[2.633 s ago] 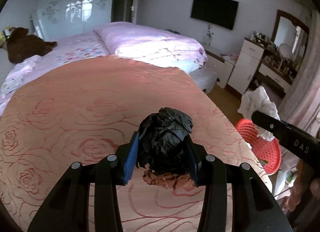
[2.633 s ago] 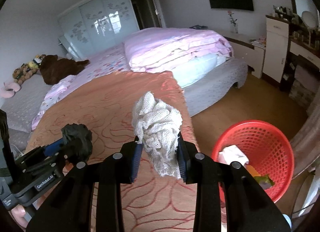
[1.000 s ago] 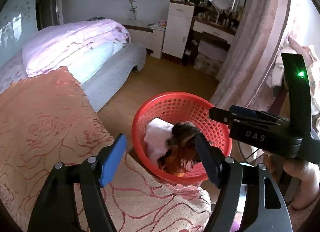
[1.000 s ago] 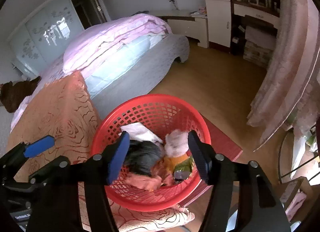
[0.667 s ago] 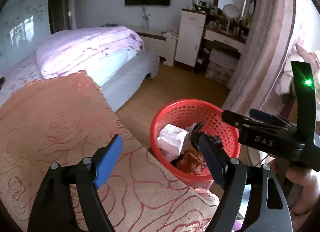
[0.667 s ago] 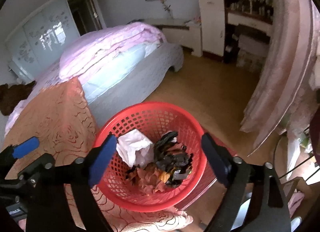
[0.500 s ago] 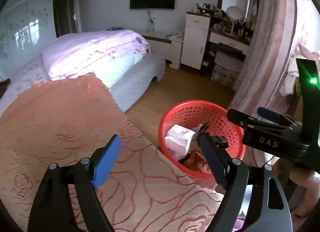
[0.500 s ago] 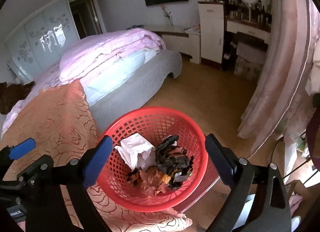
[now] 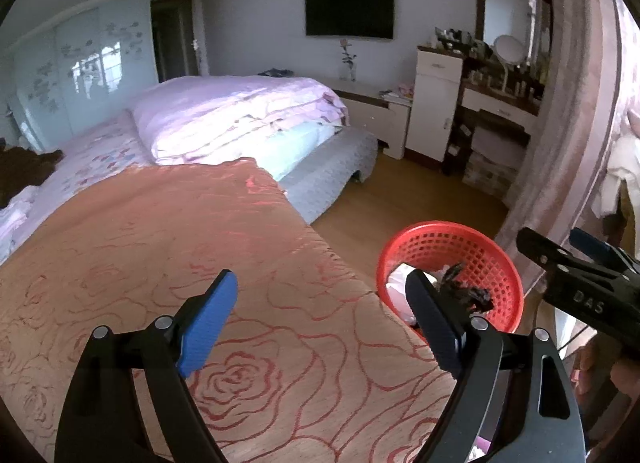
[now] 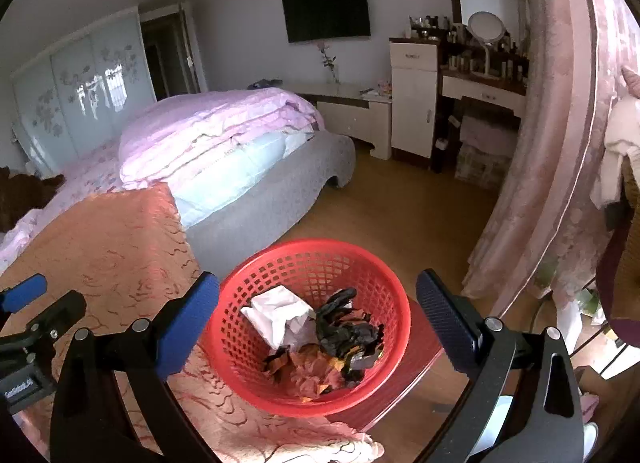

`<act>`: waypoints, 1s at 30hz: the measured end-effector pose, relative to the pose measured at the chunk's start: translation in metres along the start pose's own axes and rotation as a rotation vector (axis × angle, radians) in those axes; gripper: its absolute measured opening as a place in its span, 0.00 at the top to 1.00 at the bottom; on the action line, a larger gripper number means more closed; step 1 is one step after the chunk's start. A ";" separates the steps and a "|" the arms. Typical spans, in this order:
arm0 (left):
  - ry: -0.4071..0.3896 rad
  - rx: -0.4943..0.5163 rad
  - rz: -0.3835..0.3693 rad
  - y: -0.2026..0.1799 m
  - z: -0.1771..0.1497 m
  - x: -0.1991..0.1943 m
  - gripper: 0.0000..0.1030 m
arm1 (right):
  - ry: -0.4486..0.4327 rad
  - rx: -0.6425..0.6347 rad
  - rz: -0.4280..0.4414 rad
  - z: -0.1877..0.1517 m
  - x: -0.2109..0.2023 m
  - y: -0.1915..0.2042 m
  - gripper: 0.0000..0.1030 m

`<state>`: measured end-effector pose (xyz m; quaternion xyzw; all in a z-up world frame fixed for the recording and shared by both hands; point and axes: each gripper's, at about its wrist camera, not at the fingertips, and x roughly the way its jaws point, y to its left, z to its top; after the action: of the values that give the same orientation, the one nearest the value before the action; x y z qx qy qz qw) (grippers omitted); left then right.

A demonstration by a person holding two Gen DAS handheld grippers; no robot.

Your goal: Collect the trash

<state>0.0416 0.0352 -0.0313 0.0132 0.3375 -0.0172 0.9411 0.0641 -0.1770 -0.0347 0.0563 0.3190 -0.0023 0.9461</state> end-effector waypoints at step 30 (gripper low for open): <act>-0.073 0.003 0.030 0.009 0.000 -0.033 0.11 | -0.032 0.001 0.050 -0.004 -0.058 0.012 0.07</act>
<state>0.0166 0.0453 -0.0108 0.0190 0.3028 -0.0043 0.9528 0.0154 -0.1665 -0.0015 0.0649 0.3021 0.0203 0.9509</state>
